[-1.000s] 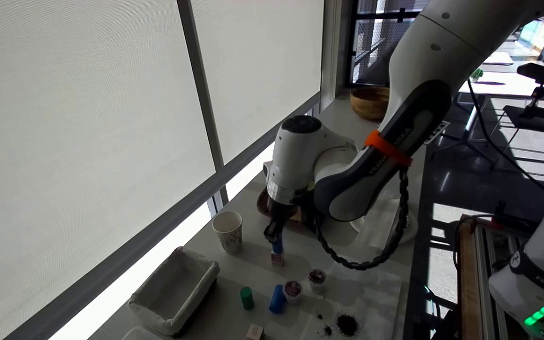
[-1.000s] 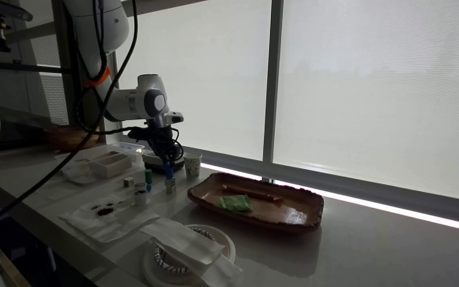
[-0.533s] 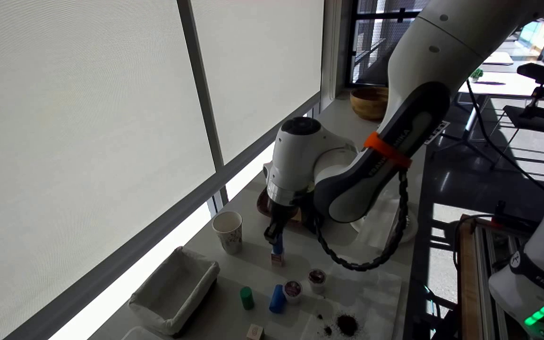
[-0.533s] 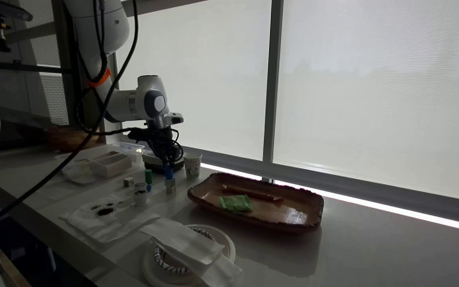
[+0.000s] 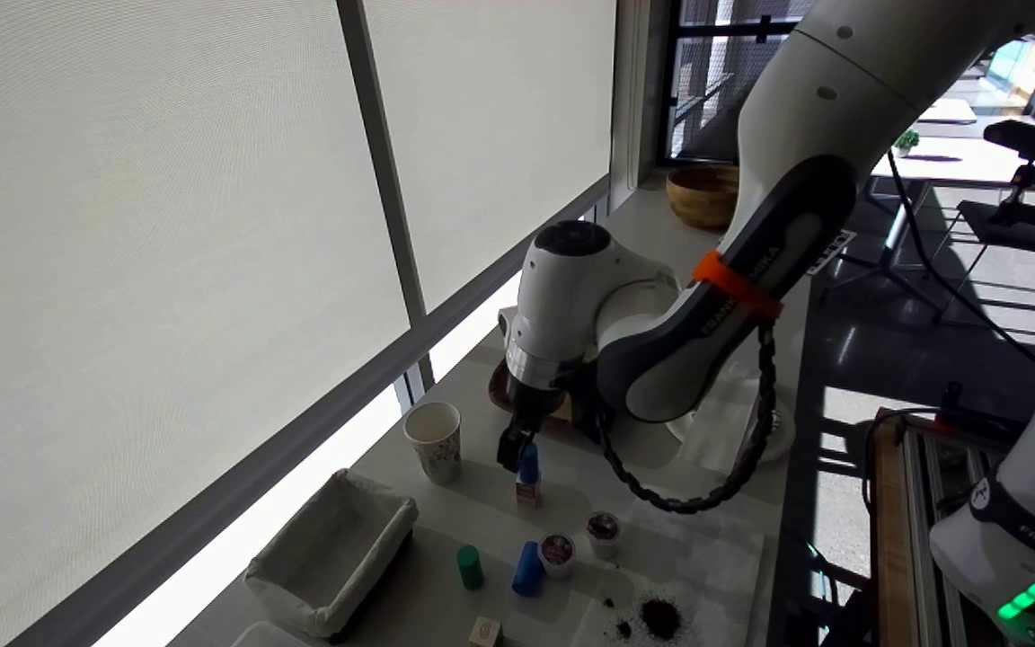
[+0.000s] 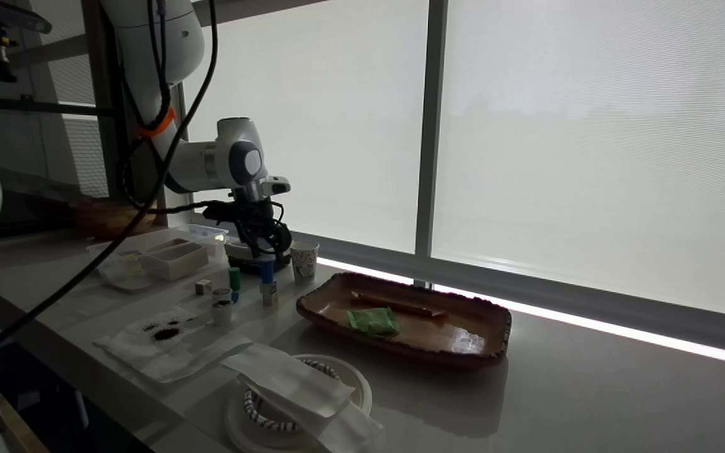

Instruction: Rearrange the some of the blocks

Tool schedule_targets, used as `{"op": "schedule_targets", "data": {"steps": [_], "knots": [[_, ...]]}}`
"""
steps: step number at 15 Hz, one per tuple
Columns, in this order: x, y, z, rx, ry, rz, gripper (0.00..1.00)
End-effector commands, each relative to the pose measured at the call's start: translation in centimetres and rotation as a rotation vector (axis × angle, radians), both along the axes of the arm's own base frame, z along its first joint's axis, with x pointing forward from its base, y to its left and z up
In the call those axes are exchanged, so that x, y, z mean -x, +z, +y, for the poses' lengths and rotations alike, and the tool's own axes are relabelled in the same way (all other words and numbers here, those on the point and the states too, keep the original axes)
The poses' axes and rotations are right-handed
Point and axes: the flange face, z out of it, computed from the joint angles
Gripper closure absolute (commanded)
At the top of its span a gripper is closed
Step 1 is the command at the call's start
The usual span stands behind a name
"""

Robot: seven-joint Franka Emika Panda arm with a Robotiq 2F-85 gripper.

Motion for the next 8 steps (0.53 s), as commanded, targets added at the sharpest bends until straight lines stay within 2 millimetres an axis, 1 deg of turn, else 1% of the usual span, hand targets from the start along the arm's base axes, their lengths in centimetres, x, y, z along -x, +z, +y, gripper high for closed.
{"op": "schedule_targets", "data": {"steps": [1,5,8], "knots": [[0.1,1.5,0.5,0.024,0.015,-0.012,0.00],[0.6,5.3,1.4,0.082,0.057,-0.003,0.00],[1.6,8.2,2.4,0.127,0.071,0.080,0.00]]}}
